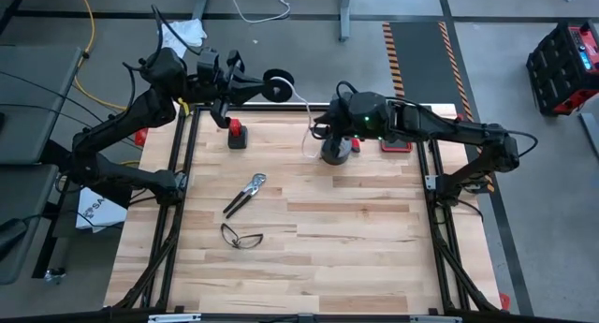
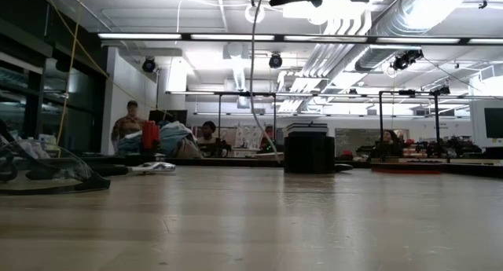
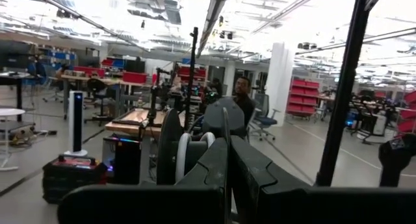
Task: Coil cords
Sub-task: Coil the white wire onto the black spool
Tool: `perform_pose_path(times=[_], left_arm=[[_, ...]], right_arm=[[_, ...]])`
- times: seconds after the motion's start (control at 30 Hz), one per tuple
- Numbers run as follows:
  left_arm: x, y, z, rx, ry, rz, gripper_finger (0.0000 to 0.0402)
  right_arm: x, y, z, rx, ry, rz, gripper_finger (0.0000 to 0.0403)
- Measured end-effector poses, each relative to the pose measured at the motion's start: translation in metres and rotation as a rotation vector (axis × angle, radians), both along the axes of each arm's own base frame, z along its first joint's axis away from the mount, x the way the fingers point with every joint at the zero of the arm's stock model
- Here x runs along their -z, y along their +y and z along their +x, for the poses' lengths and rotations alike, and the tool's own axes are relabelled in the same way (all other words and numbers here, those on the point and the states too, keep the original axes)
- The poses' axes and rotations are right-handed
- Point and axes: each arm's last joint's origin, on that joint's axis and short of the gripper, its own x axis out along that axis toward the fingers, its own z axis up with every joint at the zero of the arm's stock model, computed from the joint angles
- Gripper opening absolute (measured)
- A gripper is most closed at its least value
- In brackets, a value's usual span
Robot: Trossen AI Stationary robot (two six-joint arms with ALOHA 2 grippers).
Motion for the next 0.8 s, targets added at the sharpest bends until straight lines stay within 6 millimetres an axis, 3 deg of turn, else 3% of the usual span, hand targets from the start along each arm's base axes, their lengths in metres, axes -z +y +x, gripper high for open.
perform_pose_path(times=[0.8], left_arm=[[0.005,0.013,-0.003,-0.072,0.044,-0.012,0.0]], right_arm=[[0.008,-0.003,-0.005,-0.164,0.093,0.03,0.011]])
